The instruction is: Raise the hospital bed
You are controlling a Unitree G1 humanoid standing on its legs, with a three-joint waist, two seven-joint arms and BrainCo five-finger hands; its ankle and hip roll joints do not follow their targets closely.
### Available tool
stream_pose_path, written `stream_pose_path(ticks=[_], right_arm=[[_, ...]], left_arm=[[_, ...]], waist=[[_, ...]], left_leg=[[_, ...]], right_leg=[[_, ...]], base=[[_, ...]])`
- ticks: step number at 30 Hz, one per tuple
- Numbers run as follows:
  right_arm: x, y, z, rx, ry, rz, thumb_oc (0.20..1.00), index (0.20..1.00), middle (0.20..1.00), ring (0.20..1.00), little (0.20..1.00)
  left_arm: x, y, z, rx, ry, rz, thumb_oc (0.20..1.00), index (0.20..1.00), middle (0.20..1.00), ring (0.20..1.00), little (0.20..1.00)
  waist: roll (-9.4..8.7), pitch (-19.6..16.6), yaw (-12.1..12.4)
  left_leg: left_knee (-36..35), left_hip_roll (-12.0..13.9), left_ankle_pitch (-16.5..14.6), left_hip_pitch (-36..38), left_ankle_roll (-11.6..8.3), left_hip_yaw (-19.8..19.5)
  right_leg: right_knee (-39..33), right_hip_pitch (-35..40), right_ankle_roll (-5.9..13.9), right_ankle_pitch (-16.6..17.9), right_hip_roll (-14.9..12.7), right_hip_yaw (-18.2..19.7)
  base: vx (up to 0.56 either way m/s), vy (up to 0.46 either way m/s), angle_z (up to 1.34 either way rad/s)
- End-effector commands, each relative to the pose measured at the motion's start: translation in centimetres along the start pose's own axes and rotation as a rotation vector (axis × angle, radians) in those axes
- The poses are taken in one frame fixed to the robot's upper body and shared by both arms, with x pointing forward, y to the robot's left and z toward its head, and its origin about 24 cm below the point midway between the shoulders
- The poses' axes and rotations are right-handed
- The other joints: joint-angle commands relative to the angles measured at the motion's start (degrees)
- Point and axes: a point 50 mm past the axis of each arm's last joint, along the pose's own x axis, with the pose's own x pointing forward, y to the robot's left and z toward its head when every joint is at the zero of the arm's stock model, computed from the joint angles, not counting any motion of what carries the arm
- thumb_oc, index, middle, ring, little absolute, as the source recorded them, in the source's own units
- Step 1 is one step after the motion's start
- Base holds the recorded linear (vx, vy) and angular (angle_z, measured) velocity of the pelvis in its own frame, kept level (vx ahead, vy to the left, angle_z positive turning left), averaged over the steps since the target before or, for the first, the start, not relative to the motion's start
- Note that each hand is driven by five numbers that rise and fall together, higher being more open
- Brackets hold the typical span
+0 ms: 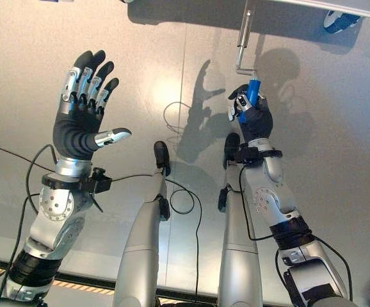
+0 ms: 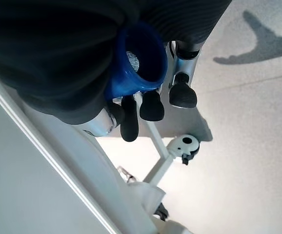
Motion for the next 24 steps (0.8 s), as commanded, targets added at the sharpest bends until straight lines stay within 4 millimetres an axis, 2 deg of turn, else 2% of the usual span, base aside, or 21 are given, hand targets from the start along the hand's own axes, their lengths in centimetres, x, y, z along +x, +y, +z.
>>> stream_pose_path(ticks=[1, 5, 7, 8, 9, 10, 11, 15, 16, 17, 18, 19, 20, 24], right_arm=[[-0.8, 1.1, 8.3, 0.071, -0.509, 0.05, 0.2, 0.2, 0.2, 0.2, 0.2], [-1.4, -0.9, 8.6, 0.017, -0.535, -0.075, 0.2, 0.2, 0.2, 0.2, 0.2], [-1.8, -2.8, 8.5, -0.023, -0.537, -0.185, 0.2, 0.2, 0.2, 0.2, 0.2], [-1.8, -2.8, 8.5, -0.023, -0.537, -0.185, 0.2, 0.2, 0.2, 0.2, 0.2], [-2.0, -4.4, 8.1, -0.076, -0.51, -0.277, 0.2, 0.2, 0.2, 0.2, 0.2], [-2.0, -5.0, 7.9, -0.096, -0.497, -0.317, 0.2, 0.2, 0.2, 0.2, 0.2], [-1.9, -5.0, 8.0, -0.097, -0.498, -0.317, 0.2, 0.2, 0.2, 0.2, 0.2], [-1.5, -8.4, 7.2, -0.207, -0.412, -0.498, 0.2, 0.2, 0.2, 0.2, 0.2], [-1.3, -9.9, 6.9, -0.278, -0.358, -0.577, 0.2, 0.2, 0.2, 0.2, 0.2], [-1.1, -9.9, 7.0, -0.278, -0.363, -0.575, 0.2, 0.2, 0.2, 0.2, 0.2], [-1.0, -11.0, 6.6, -0.311, -0.312, -0.616, 0.2, 0.2, 0.2, 0.2, 0.2], [-0.8, -11.0, 6.8, -0.309, -0.318, -0.613, 0.2, 0.2, 0.2, 0.2, 0.2], [-0.7, -11.9, 6.4, -0.347, -0.273, -0.657, 0.2, 0.2, 0.2, 0.2, 0.2], [-0.4, -12.3, 6.5, -0.338, -0.259, -0.663, 0.2, 0.2, 0.2, 0.2, 0.2]], left_arm=[[-0.6, -0.4, 3.6, -0.033, -0.181, -0.026, 1.0, 1.0, 1.0, 1.0, 1.0], [-0.5, -0.2, 3.9, -0.026, -0.195, -0.022, 1.0, 1.0, 1.0, 1.0, 1.0], [-0.6, 0.0, 4.1, -0.033, -0.203, -0.019, 1.0, 1.0, 1.0, 1.0, 1.0], [-0.6, 0.0, 4.1, -0.033, -0.203, -0.019, 1.0, 1.0, 1.0, 1.0, 1.0], [-0.7, 0.1, 4.1, -0.036, -0.202, -0.017, 1.0, 1.0, 1.0, 1.0, 1.0], [-0.7, 0.1, 4.1, -0.037, -0.205, -0.017, 1.0, 1.0, 1.0, 1.0, 1.0], [-0.7, 0.1, 4.1, -0.037, -0.205, -0.017, 1.0, 1.0, 1.0, 1.0, 1.0], [-0.8, -0.2, 4.2, -0.053, -0.204, -0.039, 1.0, 1.0, 1.0, 1.0, 1.0], [-0.8, -0.3, 4.2, -0.058, -0.198, -0.05, 1.0, 1.0, 1.0, 1.0, 1.0], [-0.7, -0.3, 4.2, -0.057, -0.204, -0.049, 1.0, 1.0, 1.0, 1.0, 1.0], [-0.7, -0.5, 4.2, -0.062, -0.198, -0.059, 1.0, 1.0, 1.0, 1.0, 1.0], [-0.6, -0.5, 4.2, -0.061, -0.204, -0.059, 1.0, 1.0, 1.0, 1.0, 1.0], [-0.6, -0.6, 4.1, -0.058, -0.194, -0.065, 1.0, 1.0, 1.0, 1.0, 1.0], [-0.5, -0.7, 4.0, -0.056, -0.192, -0.073, 1.0, 1.0, 1.0, 1.0, 1.0]], waist=[[-0.68, -1.1, -2.2], [-0.84, -1.1, -2.8], [-1.01, -1.1, -3.0], [-1.02, -1.1, -3.0], [-1.06, -1.1, -3.1], [-1.1, -1.1, -3.1], [-1.09, -1.1, -3.1], [-1.18, -1.1, -2.9], [-1.1, -1.1, -2.7], [-1.09, -1.1, -2.7], [-1.01, -1.1, -2.5], [-1.0, -1.1, -2.5], [-0.82, -1.1, -2.3], [-0.78, -1.1, -2.2]], left_leg=[[4.4, -0.8, -5.7, 3.0, 1.25, 1.4], [3.8, -0.6, -5.6, 3.8, 1.07, 1.8], [3.4, -0.5, -5.6, 4.1, 1.01, 1.9], [3.4, -0.5, -5.6, 4.1, 1.01, 1.9], [3.4, -0.4, -5.6, 4.2, 0.99, 1.9], [3.3, -0.4, -5.6, 4.2, 0.96, 1.9], [3.3, -0.4, -5.6, 4.2, 0.96, 1.9], [3.4, -0.3, -5.5, 3.8, 0.95, 1.6], [3.4, -0.2, -5.5, 3.9, 0.91, 1.5], [3.3, -0.3, -4.9, 3.3, 0.93, 1.6], [3.3, -0.2, -5.4, 3.7, 0.85, 1.6], [3.2, -0.2, -4.9, 3.2, 0.87, 1.6], [3.0, -0.3, -5.3, 3.8, 0.87, 1.4], [2.5, -0.4, -4.7, 3.5, 0.89, 1.5]], right_leg=[[-4.2, 6.0, 6.24, -0.5, 1.5, 2.0], [-4.1, 6.0, 6.21, -0.7, 1.7, 2.2], [-4.2, 6.2, 6.18, -0.7, 1.8, 2.2], [-4.2, 6.2, 6.18, -0.7, 1.9, 2.2], [-4.0, 6.2, 6.09, -0.8, 2.0, 2.3], [-4.0, 6.1, 6.05, -0.8, 2.0, 2.3], [-4.0, 6.1, 6.04, -0.8, 2.0, 2.3], [-3.9, 5.8, 5.91, -0.8, 2.1, 2.1], [-3.8, 5.9, 5.84, -1.0, 2.0, 2.0], [-4.0, 5.4, 5.78, -0.4, 2.0, 2.0], [-3.7, 5.8, 5.77, -1.1, 2.0, 1.8], [-3.9, 5.3, 5.7, -0.5, 2.0, 1.8], [-3.6, 5.7, 5.69, -1.1, 2.0, 1.6], [-3.7, 5.2, 5.58, -0.6, 2.0, 1.6]], base=[[0.0, 0.0, 0.0], [0.0, -0.008, 0.0], [0.0, -0.036, 0.0], [0.0, -0.039, -0.03], [0.0, 0.0, 0.0], [0.0, 0.0, 0.0], [0.0, 0.0, 0.0], [0.0, 0.0, 0.0], [0.0, 0.0, 0.0], [0.0, 0.0, 0.0], [0.0, 0.0, 0.0], [0.0, 0.0, 0.0], [0.0, 0.0, 0.0], [0.0, 0.0, 0.0]])
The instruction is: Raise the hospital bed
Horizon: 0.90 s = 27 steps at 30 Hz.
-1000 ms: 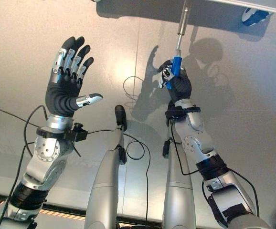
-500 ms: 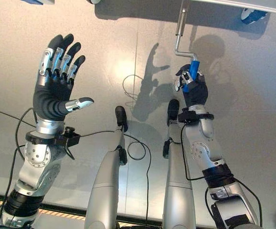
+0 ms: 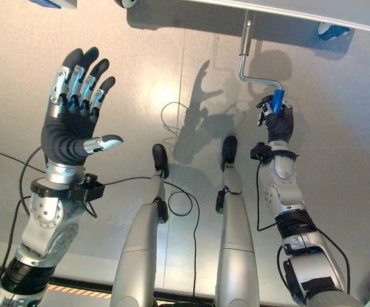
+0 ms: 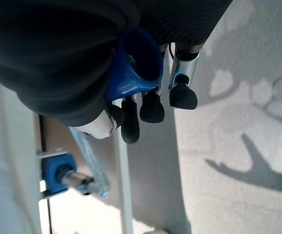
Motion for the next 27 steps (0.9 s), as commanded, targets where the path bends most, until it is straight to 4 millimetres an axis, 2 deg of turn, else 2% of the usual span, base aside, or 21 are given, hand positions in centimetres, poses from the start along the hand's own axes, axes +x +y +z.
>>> stream_pose_path(ticks=[1, 6, 8, 11, 12, 13, 15, 21, 25, 26, 27], right_arm=[[1.0, -7.4, 5.2, 0.054, -0.207, -0.33, 0.2, 0.2, 0.2, 0.2, 0.2], [0.9, -8.2, 5.0, 0.026, -0.192, -0.357, 0.2, 0.2, 0.2, 0.2, 0.2], [1.1, -9.0, 4.0, -0.019, -0.127, -0.386, 0.2, 0.2, 0.2, 0.2, 0.2], [1.8, -9.4, 2.4, -0.18, 0.005, -0.379, 0.2, 0.2, 0.2, 0.2, 0.2], [1.8, -9.4, 2.5, -0.18, 0.004, -0.378, 0.2, 0.2, 0.2, 0.2, 0.2], [2.5, -9.6, 1.3, -0.254, 0.111, -0.378, 0.2, 0.2, 0.2, 0.2, 0.2], [3.3, -9.6, 0.0, -0.294, 0.241, -0.372, 0.2, 0.2, 0.2, 0.2, 0.2], [4.2, -7.7, -1.8, -0.462, 0.455, -0.288, 0.2, 0.2, 0.2, 0.2, 0.2], [4.5, -5.5, -2.5, -0.554, 0.49, -0.202, 0.2, 0.2, 0.2, 0.2, 0.2], [4.5, -5.5, -2.5, -0.554, 0.489, -0.202, 0.2, 0.2, 0.2, 0.2, 0.2], [4.6, -4.1, -3.0, -0.585, 0.497, -0.161, 0.2, 0.2, 0.2, 0.2, 0.2]], left_arm=[[0.1, -0.8, 2.8, -0.014, -0.16, -0.025, 1.0, 1.0, 1.0, 1.0, 1.0], [0.3, -1.0, 2.6, 0.001, -0.159, -0.032, 1.0, 1.0, 1.0, 1.0, 1.0], [0.2, -1.1, 2.5, -0.005, -0.153, -0.038, 1.0, 1.0, 1.0, 1.0, 1.0], [0.2, -1.3, 2.4, -0.019, -0.145, -0.053, 1.0, 1.0, 1.0, 1.0, 1.0], [0.2, -1.2, 2.5, -0.019, -0.146, -0.052, 1.0, 1.0, 1.0, 1.0, 1.0], [0.3, -1.6, 2.2, -0.038, -0.132, -0.071, 1.0, 1.0, 1.0, 1.0, 1.0], [0.8, -2.1, 2.0, -0.066, -0.131, -0.092, 1.0, 1.0, 1.0, 1.0, 1.0], [1.9, -3.3, 1.5, -0.139, -0.136, -0.121, 1.0, 1.0, 1.0, 1.0, 1.0], [2.3, -3.6, 1.4, -0.148, -0.142, -0.114, 1.0, 1.0, 1.0, 1.0, 1.0], [2.3, -3.5, 1.4, -0.148, -0.143, -0.114, 1.0, 1.0, 1.0, 1.0, 1.0], [2.4, -3.5, 1.5, -0.139, -0.145, -0.102, 1.0, 1.0, 1.0, 1.0, 1.0]], waist=[[1.67, -1.0, -1.6], [2.01, -1.0, -1.5], [2.23, -1.0, -1.3], [2.34, -1.0, -0.7], [2.35, -1.0, -0.8], [2.45, -1.0, -0.1], [3.03, -1.0, 0.5], [5.35, -1.0, 2.8], [6.43, -1.0, 3.8], [6.44, -1.0, 3.8], [6.64, -1.0, 4.2]], left_leg=[[3.5, 0.2, -4.1, 1.7, 0.1, 0.7], [3.4, 0.2, -4.2, 1.9, 0.1, 0.7], [3.5, 0.2, -4.8, 2.4, -0.03, 0.7], [3.7, 0.2, -4.9, 2.2, 0.01, 0.8], [3.7, 0.2, -4.9, 2.2, 0.01, 0.8], [4.0, 0.2, -4.9, 1.9, 0.04, 0.7], [4.7, 0.3, -5.0, 1.1, 0.04, 0.5], [7.1, 0.0, -5.4, -1.6, 0.34, -0.1], [7.9, -0.3, -5.4, -3.6, 0.59, -0.7], [7.9, -0.3, -5.4, -3.6, 0.59, -0.7], [8.3, -0.5, -5.6, -4.5, 0.84, -0.8]], right_leg=[[-2.8, 3.7, 4.54, -0.3, 2.8, 0.6], [-2.5, 3.6, 4.46, -0.5, 2.6, 0.5], [-2.3, 4.1, 4.48, -1.1, 2.6, 0.5], [-2.1, 3.9, 4.41, -1.0, 2.6, 0.4], [-2.1, 3.8, 4.41, -1.0, 2.6, 0.4], [-2.0, 3.7, 4.3, -1.1, 2.6, 0.4], [-1.5, 3.2, 4.15, -1.4, 2.6, 0.3], [0.1, 1.6, 3.92, -2.0, 2.1, -0.3], [1.3, -0.1, 3.74, -2.4, 1.8, -0.7], [1.3, -0.1, 3.74, -2.4, 1.8, -0.7], [2.0, -1.2, 3.75, -2.6, 1.7, -0.7]], base=[[0.0, 0.0, 0.0], [0.0, 0.0, 0.0], [0.0, 0.0, 0.0], [0.0, 0.0, 0.0], [0.0, 0.0, 0.0], [0.0, 0.0, 0.0], [0.0, 0.0, 0.0], [0.0, 0.0, 0.0], [0.0, 0.009, 0.02], [0.0, 0.0, 0.0], [0.02, 0.037, 0.04]])
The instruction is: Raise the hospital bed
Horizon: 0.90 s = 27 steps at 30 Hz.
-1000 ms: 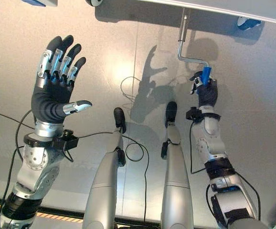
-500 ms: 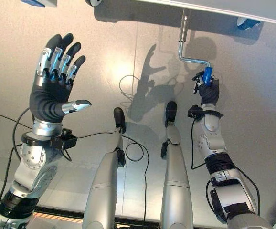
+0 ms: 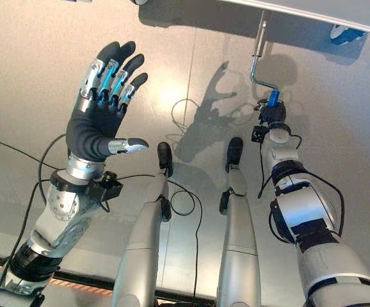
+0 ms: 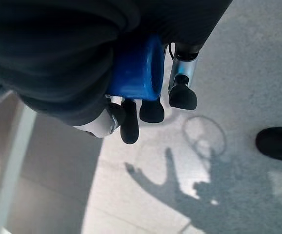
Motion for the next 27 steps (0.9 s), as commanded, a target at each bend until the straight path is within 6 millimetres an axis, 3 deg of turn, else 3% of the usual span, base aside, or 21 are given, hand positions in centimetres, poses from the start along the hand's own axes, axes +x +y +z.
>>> stream_pose_path(ticks=[1, 2, 6, 7, 9, 10, 12, 17, 22, 27], right_arm=[[-0.4, -1.7, -3.2, -0.249, 0.121, -0.038, 0.2, 0.2, 0.2, 0.2, 0.2], [-0.4, -1.6, -3.2, -0.25, 0.121, -0.038, 0.2, 0.2, 0.2, 0.2, 0.2], [-0.9, 3.0, -2.5, -0.352, 0.066, 0.107, 0.2, 0.2, 0.2, 0.2, 0.2], [-0.9, 3.0, -2.5, -0.352, 0.066, 0.107, 0.2, 0.2, 0.2, 0.2, 0.2], [-1.7, 7.0, -1.7, -0.393, 0.001, 0.223, 0.2, 0.2, 0.2, 0.2, 0.2], [-2.9, 10.3, -1.4, -0.422, -0.05, 0.33, 0.2, 0.2, 0.2, 0.2, 0.2], [-3.3, 11.2, -1.4, -0.426, -0.065, 0.36, 0.2, 0.2, 0.2, 0.2, 0.2], [-6.8, 17.4, 0.4, -0.487, -0.246, 0.569, 0.2, 0.2, 0.2, 0.2, 0.2], [-9.4, 19.9, 3.4, -0.457, -0.443, 0.662, 0.2, 0.2, 0.2, 0.2, 0.2], [-11.9, 20.3, 7.6, -0.377, -0.682, 0.717, 0.2, 0.2, 0.2, 0.2, 0.2]], left_arm=[[0.1, -0.4, 1.4, -0.043, -0.09, 0.039, 1.0, 1.0, 1.0, 1.0, 1.0], [0.1, -0.3, 1.4, -0.042, -0.09, 0.04, 1.0, 1.0, 1.0, 1.0, 1.0], [0.3, -0.3, 1.3, -0.046, -0.09, 0.057, 1.0, 1.0, 1.0, 1.0, 1.0], [0.3, -0.3, 1.3, -0.046, -0.089, 0.058, 1.0, 1.0, 1.0, 1.0, 1.0], [0.4, -0.2, 1.2, -0.049, -0.092, 0.081, 1.0, 1.0, 1.0, 1.0, 1.0], [0.4, 0.0, 1.3, -0.05, -0.095, 0.098, 1.0, 1.0, 1.0, 1.0, 1.0], [0.4, 0.0, 1.3, -0.053, -0.094, 0.104, 1.0, 1.0, 1.0, 1.0, 1.0], [0.0, 0.5, 1.4, -0.045, -0.096, 0.15, 1.0, 1.0, 1.0, 1.0, 1.0], [-0.1, 0.9, 1.7, -0.028, -0.111, 0.18, 1.0, 1.0, 1.0, 1.0, 1.0], [-0.4, 1.1, 1.8, -0.015, -0.116, 0.185, 1.0, 1.0, 1.0, 1.0, 1.0]], waist=[[6.12, -0.9, 0.5], [6.1, -0.9, 0.5], [5.81, -0.9, 0.7], [5.8, -0.9, 0.6], [5.34, -0.9, 0.6], [5.03, -0.9, 0.6], [4.9, -0.9, 0.4], [4.37, -0.9, 0.0], [4.06, -0.9, -0.5], [3.66, -0.9, -1.0]], left_leg=[[7.4, 0.2, -5.8, -2.2, 0.77, -0.1], [7.5, 0.2, -5.8, -2.3, 0.77, -0.1], [8.0, 0.1, -6.0, -3.7, 1.08, -0.3], [8.0, 0.1, -6.0, -3.7, 1.08, -0.3], [8.0, 0.1, -6.0, -4.0, 1.28, -0.4], [8.2, 0.1, -6.1, -4.2, 1.45, -0.3], [8.3, 0.1, -6.1, -4.2, 1.47, -0.3], [7.8, 0.2, -6.0, -3.9, 1.5, -0.1], [7.3, 0.0, -5.8, -3.4, 1.48, 0.1], [6.5, 0.0, -5.5, -2.4, 1.44, 0.1]], right_leg=[[1.3, 1.0, 3.58, -2.6, 2.2, -0.2], [1.4, 0.9, 3.58, -2.7, 2.2, -0.2], [1.8, -0.4, 3.56, -2.6, 2.3, -0.1], [1.8, -0.4, 3.56, -2.6, 2.3, -0.1], [1.9, -0.9, 3.58, -2.5, 2.4, -0.1], [2.1, -1.2, 3.49, -2.4, 2.5, 0.1], [2.1, -1.2, 3.49, -2.4, 2.4, 0.2], [1.8, -1.2, 3.47, -2.2, 2.5, 0.4], [1.3, -0.8, 3.51, -2.0, 2.3, 0.7], [0.8, -0.3, 3.66, -1.7, 2.5, 0.9]], base=[[0.02, 0.037, 0.05], [0.01, 0.024, 0.04], [0.0, 0.0, 0.0], [0.0, 0.0, 0.0], [0.0, 0.0, 0.0], [0.0, 0.0, 0.0], [0.0, 0.008, -0.02], [0.0, 0.029, -0.04], [0.0, 0.017, -0.01], [0.0, 0.005, -0.01]])
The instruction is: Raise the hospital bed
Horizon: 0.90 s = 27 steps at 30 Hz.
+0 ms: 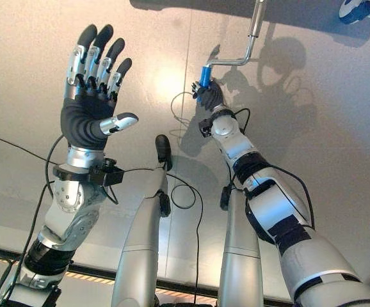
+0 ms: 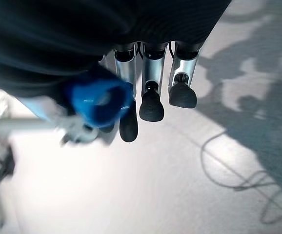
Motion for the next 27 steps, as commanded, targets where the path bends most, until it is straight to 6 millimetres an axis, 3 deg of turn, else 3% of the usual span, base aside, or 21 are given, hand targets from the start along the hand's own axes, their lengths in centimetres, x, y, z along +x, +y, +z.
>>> stream_pose_path(ticks=[1, 4, 7, 8, 11, 17, 19, 27], right_arm=[[-1.4, 6.1, 6.5, -0.055, -0.335, 0.231, 0.2, 0.2, 0.2, 0.2, 0.2], [-2.7, 4.2, 8.9, 0.033, -0.49, 0.214, 0.2, 0.2, 0.2, 0.2, 0.2], [-4.6, 0.8, 9.7, 0.166, -0.608, 0.158, 0.2, 0.2, 0.2, 0.2, 0.2], [-4.7, 0.8, 9.6, 0.166, -0.607, 0.158, 0.2, 0.2, 0.2, 0.2, 0.2], [-8.2, -4.2, 8.8, 0.272, -0.713, 0.033, 0.2, 0.2, 0.2, 0.2, 0.2], [-11.0, -7.1, 7.2, 0.388, -0.74, -0.077, 0.2, 0.2, 0.2, 0.2, 0.2], [-12.2, -8.9, 6.3, 0.419, -0.748, -0.181, 0.2, 0.2, 0.2, 0.2, 0.2], [-13.8, -12.0, 4.0, 0.454, -0.72, -0.435, 0.2, 0.2, 0.2, 0.2, 0.2]], left_arm=[[-0.6, 0.0, 2.4, 0.013, -0.114, -0.008, 1.0, 1.0, 1.0, 1.0, 1.0], [-0.8, 0.1, 2.6, 0.031, -0.119, -0.02, 1.0, 1.0, 1.0, 1.0, 1.0], [-1.2, 0.2, 2.8, 0.038, -0.118, -0.029, 1.0, 1.0, 1.0, 1.0, 1.0], [-1.2, 0.2, 2.7, 0.036, -0.117, -0.03, 1.0, 1.0, 1.0, 1.0, 1.0], [-1.7, 0.5, 2.9, 0.081, -0.111, -0.048, 1.0, 1.0, 1.0, 1.0, 1.0], [-2.2, 0.8, 3.2, 0.087, -0.114, -0.052, 1.0, 1.0, 1.0, 1.0, 1.0], [-2.5, 1.1, 3.5, 0.093, -0.117, -0.046, 1.0, 1.0, 1.0, 1.0, 1.0], [-2.8, 1.7, 4.1, 0.078, -0.146, -0.025, 1.0, 1.0, 1.0, 1.0, 1.0]], waist=[[2.37, -0.6, -0.9], [1.93, -0.6, -1.3], [1.83, -0.6, -1.8], [1.88, -0.6, -1.8], [1.71, -0.6, -3.1], [1.48, -0.6, -3.8], [1.23, -0.6, -4.5], [0.79, -0.6, -5.2]], left_leg=[[4.5, -1.3, -5.4, 0.8, 1.98, -0.1], [4.2, -1.3, -5.3, 1.2, 2.02, -0.1], [4.4, -1.1, -5.4, 1.8, 1.94, 0.0], [4.3, -1.1, -5.4, 1.9, 1.94, 0.0], [4.2, -1.2, -5.6, 3.2, 1.94, 0.3], [3.7, -1.3, -5.7, 4.6, 1.94, 0.6], [3.2, -1.3, -5.7, 5.4, 1.83, 0.7], [2.4, -1.1, -5.8, 7.1, 1.6, 1.1]], right_leg=[[-1.2, 3.3, 4.9, -1.7, 1.3, 0.5], [-1.4, 3.7, 5.01, -1.8, 1.3, 0.7], [-1.0, 4.1, 5.06, -2.0, 1.2, 0.7], [-1.0, 4.2, 5.06, -2.0, 1.2, 0.7], [-1.5, 5.6, 5.36, -1.9, 1.2, 0.9], [-2.2, 6.9, 5.58, -1.8, 1.5, 1.2], [-2.8, 7.7, 5.7, -1.8, 1.6, 1.4], [-3.7, 9.1, 5.76, -1.9, 2.0, 1.8]], base=[[0.0, 0.0, 0.0], [0.0, 0.0, 0.0], [0.0, 0.0, 0.0], [0.0, 0.0, 0.0], [0.0, 0.0, 0.0], [0.0, -0.006, -0.01], [0.0, -0.016, -0.02], [0.0, -0.009, 0.0]])
